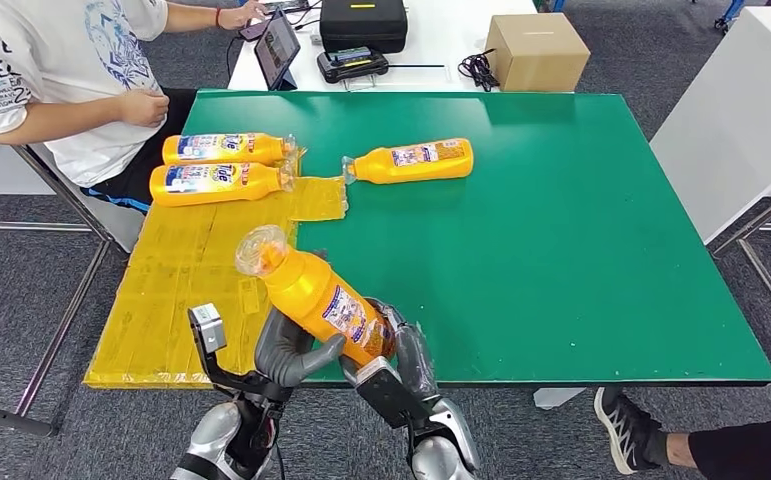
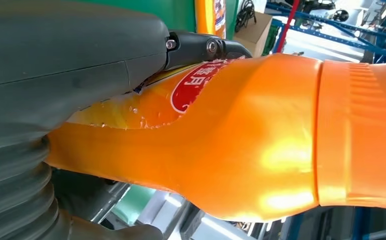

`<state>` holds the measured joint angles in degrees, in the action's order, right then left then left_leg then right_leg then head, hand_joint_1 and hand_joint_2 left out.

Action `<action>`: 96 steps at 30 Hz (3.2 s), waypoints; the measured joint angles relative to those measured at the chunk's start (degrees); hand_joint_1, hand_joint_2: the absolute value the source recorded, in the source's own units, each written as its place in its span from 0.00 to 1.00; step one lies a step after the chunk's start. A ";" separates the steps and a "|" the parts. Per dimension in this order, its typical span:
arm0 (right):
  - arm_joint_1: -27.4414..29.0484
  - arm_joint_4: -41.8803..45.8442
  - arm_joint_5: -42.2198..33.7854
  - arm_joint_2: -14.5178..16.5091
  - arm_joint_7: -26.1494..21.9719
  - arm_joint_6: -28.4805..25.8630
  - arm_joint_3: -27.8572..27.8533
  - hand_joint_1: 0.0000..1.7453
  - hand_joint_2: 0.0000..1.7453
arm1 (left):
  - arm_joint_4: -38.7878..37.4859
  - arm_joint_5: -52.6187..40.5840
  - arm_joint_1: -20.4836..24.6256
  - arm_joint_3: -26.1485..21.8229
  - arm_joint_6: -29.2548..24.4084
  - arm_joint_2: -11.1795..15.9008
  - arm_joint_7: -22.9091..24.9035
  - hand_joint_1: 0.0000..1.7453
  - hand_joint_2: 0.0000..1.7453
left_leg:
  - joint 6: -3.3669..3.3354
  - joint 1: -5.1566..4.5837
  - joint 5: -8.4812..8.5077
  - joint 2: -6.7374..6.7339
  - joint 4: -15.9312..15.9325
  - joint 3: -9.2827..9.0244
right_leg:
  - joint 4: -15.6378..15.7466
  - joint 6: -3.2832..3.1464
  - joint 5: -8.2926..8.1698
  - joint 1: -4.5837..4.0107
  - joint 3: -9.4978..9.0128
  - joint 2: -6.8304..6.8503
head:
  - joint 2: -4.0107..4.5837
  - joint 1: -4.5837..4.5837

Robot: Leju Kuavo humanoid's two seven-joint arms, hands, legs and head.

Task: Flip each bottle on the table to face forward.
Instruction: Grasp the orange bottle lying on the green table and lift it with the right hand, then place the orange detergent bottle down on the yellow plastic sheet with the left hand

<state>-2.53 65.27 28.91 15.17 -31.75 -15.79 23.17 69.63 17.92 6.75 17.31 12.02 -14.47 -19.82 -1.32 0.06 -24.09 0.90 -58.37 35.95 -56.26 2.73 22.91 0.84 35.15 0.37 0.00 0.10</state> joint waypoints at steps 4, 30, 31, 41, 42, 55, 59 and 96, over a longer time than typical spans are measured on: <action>-0.59 -1.35 0.03 0.18 0.05 -0.16 0.49 1.00 1.00 | 0.01 -0.02 0.00 -0.01 -0.05 0.18 0.00 0.00 1.00 | 0.00 0.00 0.00 -0.02 0.00 0.00 | -0.01 0.00 0.00 0.00 0.00 -0.01 | 0.00 0.00; -6.29 -12.99 -1.91 0.68 -0.21 6.31 6.62 1.00 1.00 | -1.60 -0.87 0.29 -0.83 -0.31 1.90 -1.00 1.00 1.00 | 0.01 0.01 0.00 -0.09 0.00 -0.02 | 0.00 0.00 0.00 -0.01 0.04 -0.08 | 0.00 -0.01; -6.49 -13.39 -1.99 0.60 -0.22 6.53 6.81 1.00 1.00 | -1.69 -0.91 0.28 -0.87 -0.32 1.99 -1.01 1.00 1.00 | 0.01 0.01 0.00 -0.09 0.00 -0.01 | 0.00 0.00 0.00 -0.01 0.05 -0.09 | 0.00 -0.01; -7.21 -15.36 -2.16 0.44 -0.42 8.28 7.33 1.00 1.00 | -1.98 -3.28 0.31 -1.24 -2.38 2.28 -1.50 1.00 1.00 | 0.01 0.01 0.00 -0.13 0.00 -0.02 | 0.00 0.00 0.00 -0.01 0.07 -0.11 | 0.00 0.00; -7.21 -15.44 -2.16 0.44 -0.43 8.29 7.35 1.00 1.00 | -1.98 -3.34 0.32 -1.25 -2.41 2.28 -1.50 1.00 1.00 | 0.01 0.01 0.00 -0.13 0.00 -0.02 | 0.00 0.00 0.00 -0.01 0.07 -0.11 | 0.00 0.01; -7.06 -15.78 -2.14 0.44 -0.43 7.46 7.37 0.00 0.50 | -2.13 -3.79 0.51 -1.54 -2.97 2.27 -1.52 1.00 1.00 | 0.01 0.01 0.00 -0.14 0.00 -0.01 | 0.00 0.00 0.00 -0.01 0.07 -0.12 | 0.00 -0.01; -5.25 -13.59 -2.41 0.76 0.35 3.38 7.42 0.00 0.00 | -1.48 -5.45 1.01 -1.81 -6.66 2.13 -2.52 1.00 1.00 | 0.01 0.01 0.00 -0.17 0.00 0.00 | -0.01 -0.01 -0.01 -0.01 0.07 -0.13 | 0.00 -0.01; 1.38 25.94 -13.90 -0.53 -3.22 1.18 9.24 0.00 1.00 | -16.97 -75.02 20.88 -17.49 -52.00 7.41 -6.81 1.00 1.00 | 0.03 0.02 0.07 -0.33 0.00 -0.04 | -0.04 -0.08 -0.10 -0.03 0.07 -0.16 | 0.00 -0.01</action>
<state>-1.14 91.20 15.02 14.63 -34.97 -14.61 32.41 52.67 -57.10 27.63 -0.18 -39.98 -7.06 -26.64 -1.28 0.08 -24.01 0.58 -58.38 35.92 -56.30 2.65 22.82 0.81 35.22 0.20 0.00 0.09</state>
